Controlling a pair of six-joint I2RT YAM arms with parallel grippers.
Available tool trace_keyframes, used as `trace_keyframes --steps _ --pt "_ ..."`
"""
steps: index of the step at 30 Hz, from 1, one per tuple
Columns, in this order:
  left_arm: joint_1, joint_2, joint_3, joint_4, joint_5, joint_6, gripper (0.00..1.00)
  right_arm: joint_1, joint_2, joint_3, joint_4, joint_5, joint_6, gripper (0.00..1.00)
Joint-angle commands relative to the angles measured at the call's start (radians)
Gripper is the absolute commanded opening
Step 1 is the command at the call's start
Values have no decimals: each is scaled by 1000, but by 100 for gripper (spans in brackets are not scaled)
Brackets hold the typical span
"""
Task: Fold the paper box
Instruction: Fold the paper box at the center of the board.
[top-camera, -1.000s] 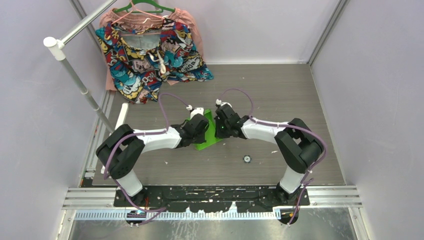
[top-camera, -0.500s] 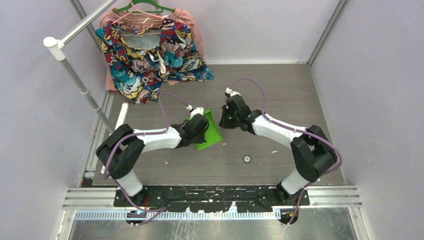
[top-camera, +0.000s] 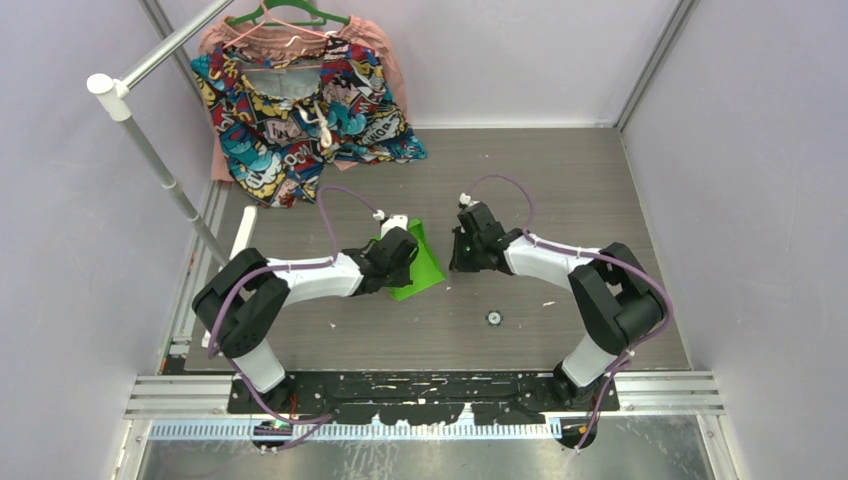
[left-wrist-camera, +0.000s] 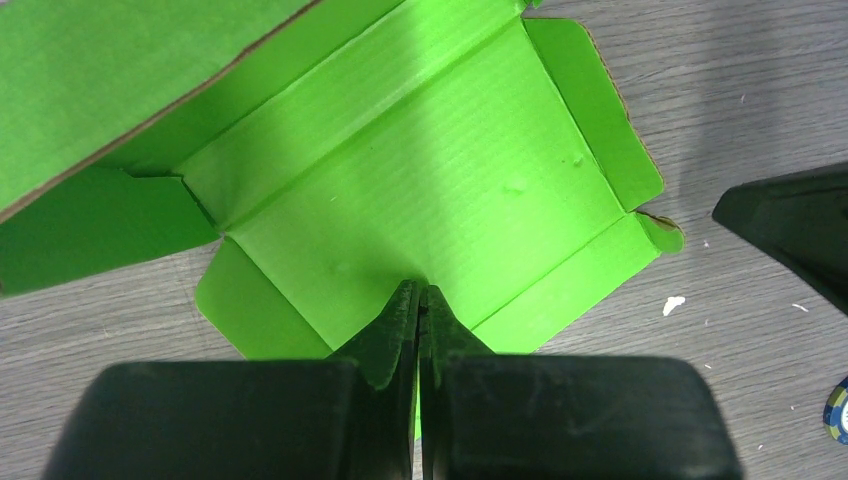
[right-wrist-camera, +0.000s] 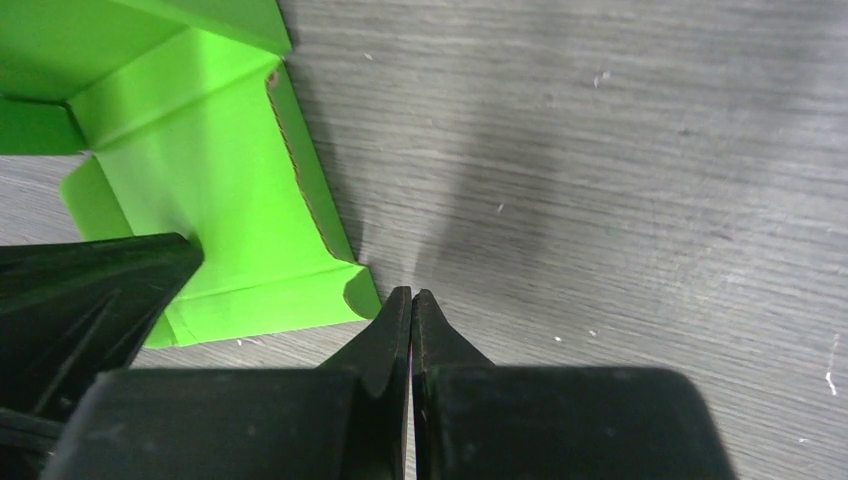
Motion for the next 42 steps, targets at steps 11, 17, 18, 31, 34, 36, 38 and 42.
trace_keyframes --steps 11,17,18,31,34,36,38,42 --pt "-9 59 -19 -80 39 -4 0 19 -32 -53 101 -25 29 1" --pt "-11 59 -18 -81 38 -4 0 19 -25 -23 96 -26 24 1" --pt "-11 59 -18 -81 39 -4 0 19 -22 -20 96 -28 23 1" --pt "-14 62 -16 -82 39 -6 0 34 -17 8 82 -39 14 1" --pt "-16 60 -17 -83 37 -7 0 40 -6 12 80 -42 14 1" --pt "-16 59 -17 -83 37 -7 0 45 -4 12 81 -41 14 1" --pt "-15 58 -17 -83 37 -7 0 52 -2 11 84 -39 14 1" --pt "-17 59 -17 -83 37 -7 0 60 7 16 84 -38 14 1"
